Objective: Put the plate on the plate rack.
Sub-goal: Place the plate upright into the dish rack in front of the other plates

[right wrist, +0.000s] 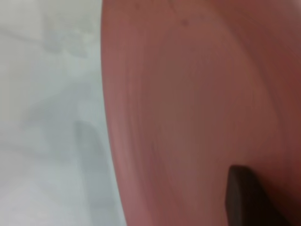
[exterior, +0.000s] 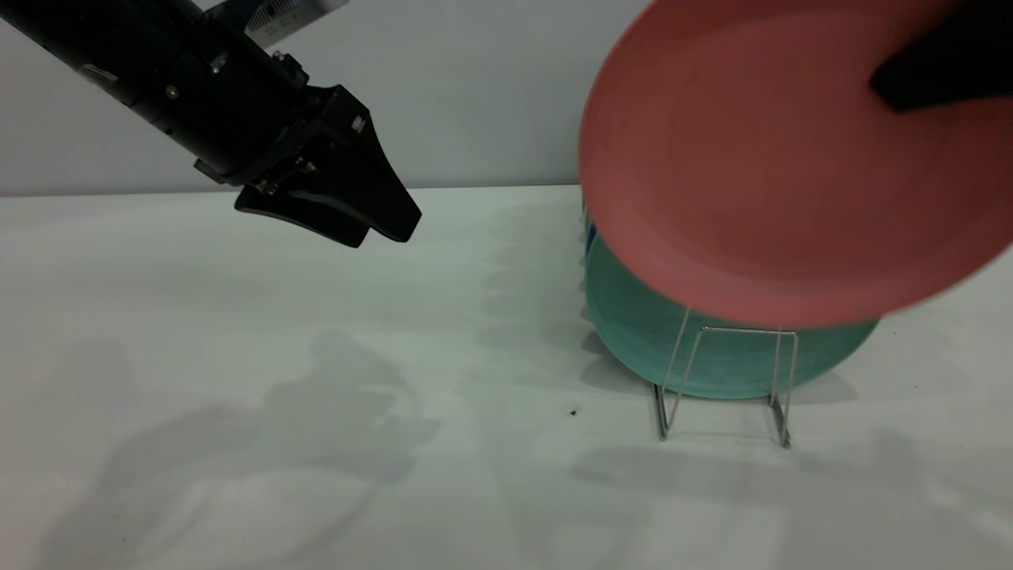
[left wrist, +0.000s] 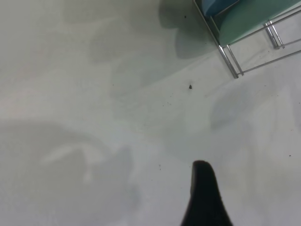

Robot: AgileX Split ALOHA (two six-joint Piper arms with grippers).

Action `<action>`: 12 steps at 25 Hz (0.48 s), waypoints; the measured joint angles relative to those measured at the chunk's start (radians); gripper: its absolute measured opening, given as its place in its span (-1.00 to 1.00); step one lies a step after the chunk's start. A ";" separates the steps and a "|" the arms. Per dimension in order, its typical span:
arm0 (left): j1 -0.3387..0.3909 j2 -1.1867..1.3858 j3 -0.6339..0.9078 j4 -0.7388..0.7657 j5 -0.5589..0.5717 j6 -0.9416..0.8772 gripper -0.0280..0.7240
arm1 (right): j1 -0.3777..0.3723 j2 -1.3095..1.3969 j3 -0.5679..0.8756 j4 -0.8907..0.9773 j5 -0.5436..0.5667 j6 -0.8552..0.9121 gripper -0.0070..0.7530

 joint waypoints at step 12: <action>0.000 0.000 0.000 0.000 -0.005 0.000 0.50 | 0.000 0.123 -0.033 -0.003 -0.113 -0.132 -0.62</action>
